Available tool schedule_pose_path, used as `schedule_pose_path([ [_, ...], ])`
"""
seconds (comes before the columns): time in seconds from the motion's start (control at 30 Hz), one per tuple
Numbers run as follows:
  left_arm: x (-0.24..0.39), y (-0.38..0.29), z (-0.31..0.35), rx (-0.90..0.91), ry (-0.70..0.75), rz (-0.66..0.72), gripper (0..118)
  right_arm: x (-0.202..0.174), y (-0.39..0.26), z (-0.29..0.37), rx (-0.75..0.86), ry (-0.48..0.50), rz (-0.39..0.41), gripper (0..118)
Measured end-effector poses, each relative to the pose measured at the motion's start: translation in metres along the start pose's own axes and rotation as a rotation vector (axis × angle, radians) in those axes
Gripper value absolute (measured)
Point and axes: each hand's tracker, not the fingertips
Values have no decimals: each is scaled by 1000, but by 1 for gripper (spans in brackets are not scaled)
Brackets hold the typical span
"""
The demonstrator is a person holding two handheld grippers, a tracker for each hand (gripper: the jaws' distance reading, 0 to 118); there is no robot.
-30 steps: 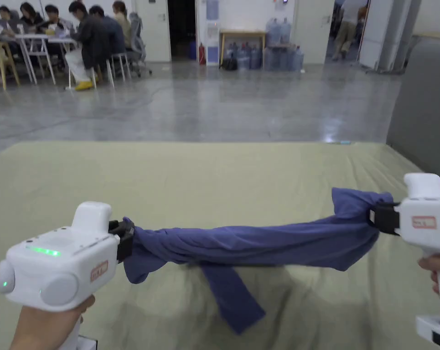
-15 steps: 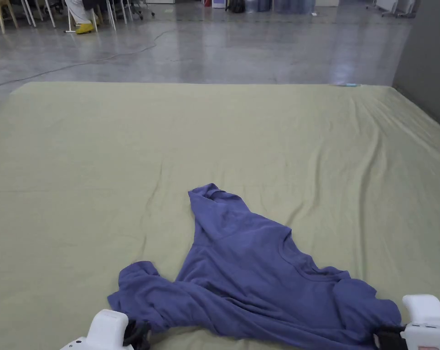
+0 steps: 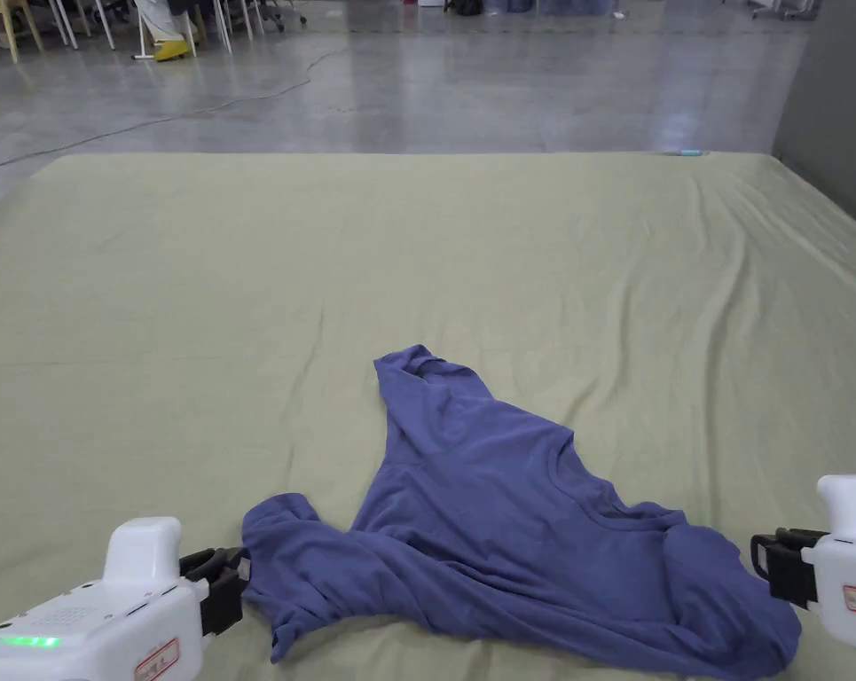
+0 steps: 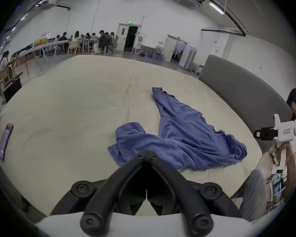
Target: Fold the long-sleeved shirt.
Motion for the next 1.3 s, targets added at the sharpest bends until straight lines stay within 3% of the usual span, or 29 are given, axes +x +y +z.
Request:
schedule_pose_path([
  [0.17, 32, 39, -4, -20, 21, -46, 1, -13, -3, -11, -12, 0, 30, 2],
  [0.2, -6, 47, -40, -98, -11, 34, 31, -15, -3, -14, -20, 0, 32, 2],
  [0.23, -16, 56, -55, -105, 0, 27, 77, -16, -3, -17, -27, -2, 35, 2],
  [0.27, -25, 66, -70, -131, 13, 17, 109, -14, -1, -19, -36, 1, 32, 2],
  [0.3, -34, 76, -89, -185, 31, 19, 117, -14, 0, -21, -42, -4, 36, 2],
  [0.37, -13, 75, -108, -168, 63, -12, 114, -15, 0, -24, -52, -12, 41, 2],
  [0.43, -17, 81, -140, -243, 87, -37, 114, -13, 1, -28, -61, -11, 37, 2],
  [0.57, -8, 70, -183, -406, 143, -84, 102, -11, 2, -31, -75, -16, 32, 2],
  [0.63, 2, 59, -185, -449, 136, -119, 45, -10, 2, -32, -81, -17, 24, 2],
  [0.7, 15, 52, -173, -359, 157, -186, 28, -7, 2, -37, -91, -20, 15, 2],
  [0.73, 4, 53, -176, -381, 129, -163, 7, -7, 3, -38, -95, -22, 14, 2],
  [0.8, -3, 56, -162, -332, 70, -82, 3, -6, 8, -43, -107, -23, 15, 2],
  [0.9, -5, 59, -132, -263, 59, -78, 3, -15, 30, -48, -85, -12, 43, 2],
  [1.03, -2, 53, -88, -187, 10, -28, 3, -36, 87, -69, -13, 77, 81, 3],
  [1.07, -4, 48, -78, -187, 0, -12, 3, -42, 105, -81, -11, 103, 81, 9],
  [1.1, -5, 42, -68, -181, -5, 3, 3, -50, 122, -97, -17, 110, 91, 42],
  [1.13, -6, 35, -62, -173, -3, 12, 3, -57, 136, -111, -22, 124, 110, 86],
  [1.17, -8, 29, -56, -171, -4, 19, 3, -66, 150, -135, -58, 139, 147, 114],
  [1.2, -10, 23, -51, -174, -6, 36, 3, -74, 162, -162, -88, 133, 172, 118],
  [1.3, -19, 10, -44, -182, 0, 71, 3, -91, 181, -225, -140, 72, 232, 110],
])
